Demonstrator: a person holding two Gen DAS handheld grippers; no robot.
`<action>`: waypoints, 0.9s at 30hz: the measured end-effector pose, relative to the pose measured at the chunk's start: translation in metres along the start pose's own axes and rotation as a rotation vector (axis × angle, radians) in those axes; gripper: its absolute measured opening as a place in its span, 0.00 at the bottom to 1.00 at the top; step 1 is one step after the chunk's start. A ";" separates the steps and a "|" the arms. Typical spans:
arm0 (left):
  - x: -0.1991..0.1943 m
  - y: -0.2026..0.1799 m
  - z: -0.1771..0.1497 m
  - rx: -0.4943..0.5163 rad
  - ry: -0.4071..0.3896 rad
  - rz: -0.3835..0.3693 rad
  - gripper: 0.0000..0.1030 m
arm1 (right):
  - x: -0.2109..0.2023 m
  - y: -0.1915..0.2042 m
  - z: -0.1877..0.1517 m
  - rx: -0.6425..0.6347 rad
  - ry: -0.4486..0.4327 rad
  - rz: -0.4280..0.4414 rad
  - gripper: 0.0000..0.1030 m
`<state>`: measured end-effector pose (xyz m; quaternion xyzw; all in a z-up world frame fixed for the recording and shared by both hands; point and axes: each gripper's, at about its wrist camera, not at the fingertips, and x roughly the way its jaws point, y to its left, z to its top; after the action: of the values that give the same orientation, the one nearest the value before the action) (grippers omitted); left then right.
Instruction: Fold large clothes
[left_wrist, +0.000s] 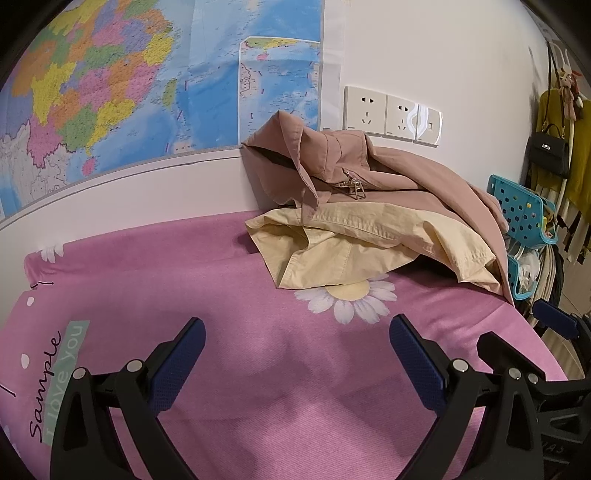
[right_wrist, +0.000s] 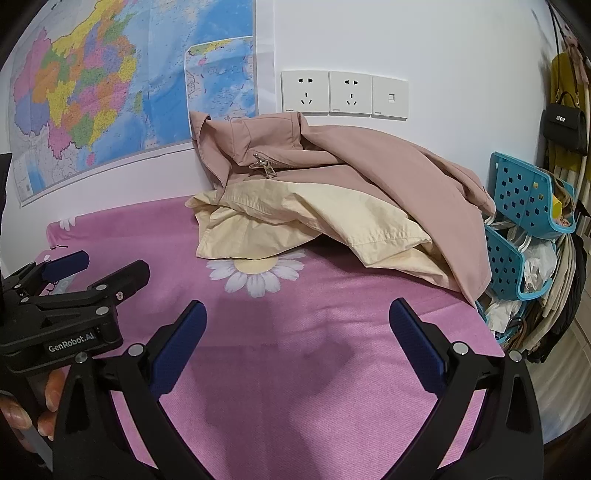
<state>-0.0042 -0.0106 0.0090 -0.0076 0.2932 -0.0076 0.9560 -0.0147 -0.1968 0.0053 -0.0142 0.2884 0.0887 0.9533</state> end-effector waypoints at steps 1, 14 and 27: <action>0.000 0.000 0.000 0.001 0.000 -0.001 0.93 | 0.000 0.000 0.000 0.001 -0.001 0.001 0.95; 0.002 -0.004 0.001 0.011 0.002 0.008 0.93 | -0.001 -0.002 -0.001 0.009 -0.005 0.006 0.95; 0.006 -0.004 0.003 0.013 0.008 0.013 0.93 | 0.003 -0.005 0.001 0.008 -0.015 0.020 0.95</action>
<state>0.0027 -0.0146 0.0079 0.0003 0.2971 -0.0035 0.9548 -0.0107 -0.2010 0.0041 -0.0067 0.2815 0.0973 0.9546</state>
